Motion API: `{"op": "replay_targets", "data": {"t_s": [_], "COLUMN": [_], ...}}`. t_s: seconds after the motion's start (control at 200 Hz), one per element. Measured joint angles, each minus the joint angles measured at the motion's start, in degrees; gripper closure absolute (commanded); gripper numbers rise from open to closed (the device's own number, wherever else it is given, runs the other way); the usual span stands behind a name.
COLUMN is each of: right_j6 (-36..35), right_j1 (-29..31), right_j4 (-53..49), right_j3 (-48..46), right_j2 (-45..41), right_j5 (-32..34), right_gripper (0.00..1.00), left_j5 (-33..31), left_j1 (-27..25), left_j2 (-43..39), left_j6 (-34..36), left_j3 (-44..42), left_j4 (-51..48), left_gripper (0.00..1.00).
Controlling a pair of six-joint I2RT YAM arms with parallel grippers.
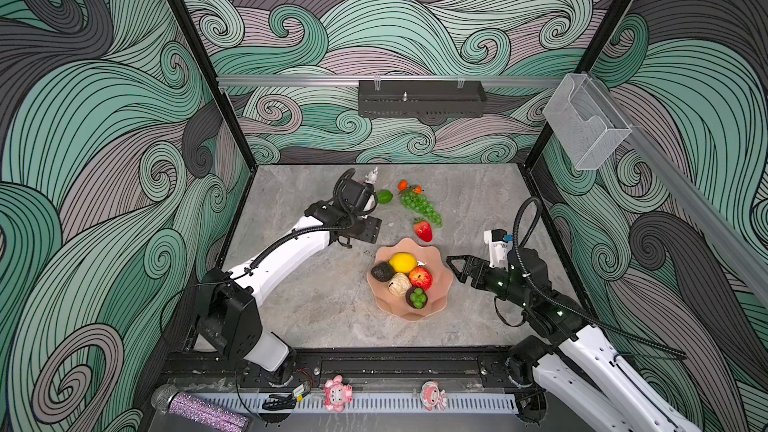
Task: Place and organize the fake fruits in the fruit bowl
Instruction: 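Reach the left gripper to the green lime near the grapes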
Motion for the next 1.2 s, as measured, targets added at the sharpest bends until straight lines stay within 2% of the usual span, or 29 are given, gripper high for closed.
{"op": "replay_targets", "data": {"t_s": [0.205, 0.39, 0.525, 0.716, 0.966, 1.196], "right_j6": [-0.31, -0.28, -0.28, -0.33, -0.26, -0.26], "right_j1": [0.0, 0.0, 0.0, 0.0, 0.0, -0.04], "right_j4": [-1.44, -1.81, -1.99, -2.71, -2.69, -2.03], "right_j3": [0.81, 0.83, 0.83, 0.83, 0.74, 0.44], "right_j2": [-1.27, -0.85, -0.11, 0.42, 2.16, 3.96], "right_j5": [0.0, -0.11, -0.11, -0.04, 0.42, 0.72], "right_gripper": [0.07, 0.08, 0.07, 0.07, 0.08, 0.07], "left_j5": [0.5, 5.33, 9.81, 15.98, 20.0, 21.75], "left_j1": [6.62, 9.64, 9.88, 9.88, 9.88, 9.84], "left_j2": [8.63, 20.68, 28.37, 34.47, 42.97, 49.59], "left_j6": [-3.48, -1.22, 3.37, 9.97, 16.85, 20.37], "left_j3": [5.49, 13.92, 19.15, 22.29, 32.17, 41.38], "left_j4": [3.8, 4.96, 7.98, 13.94, 16.02, 14.03], "left_gripper": [0.21, 0.21, 0.22, 0.22, 0.22, 0.28]}}
